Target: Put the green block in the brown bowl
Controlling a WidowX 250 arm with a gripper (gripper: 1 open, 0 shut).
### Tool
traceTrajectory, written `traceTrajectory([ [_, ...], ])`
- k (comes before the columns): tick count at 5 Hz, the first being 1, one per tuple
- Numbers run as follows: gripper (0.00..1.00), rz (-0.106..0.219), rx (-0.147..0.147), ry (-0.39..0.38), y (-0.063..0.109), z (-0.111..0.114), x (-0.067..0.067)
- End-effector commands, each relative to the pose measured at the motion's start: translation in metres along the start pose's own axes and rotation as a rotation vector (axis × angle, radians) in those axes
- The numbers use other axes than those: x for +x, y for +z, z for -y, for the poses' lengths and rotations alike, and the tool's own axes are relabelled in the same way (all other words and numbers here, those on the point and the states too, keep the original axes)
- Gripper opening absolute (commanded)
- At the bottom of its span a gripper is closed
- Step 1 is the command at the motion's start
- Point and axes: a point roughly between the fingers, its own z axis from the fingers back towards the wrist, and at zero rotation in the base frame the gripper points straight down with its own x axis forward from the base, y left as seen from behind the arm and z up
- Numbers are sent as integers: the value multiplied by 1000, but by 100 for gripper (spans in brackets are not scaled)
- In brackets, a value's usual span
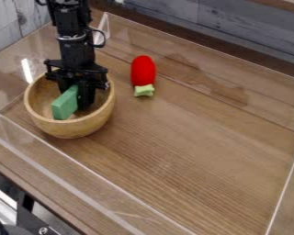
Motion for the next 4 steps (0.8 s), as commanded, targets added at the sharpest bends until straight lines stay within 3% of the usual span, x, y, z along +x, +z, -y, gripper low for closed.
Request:
traceTrajectory([
  [1,0,39,17,1,12,-2,7],
  [4,0,37,8,6,17,1,8],
])
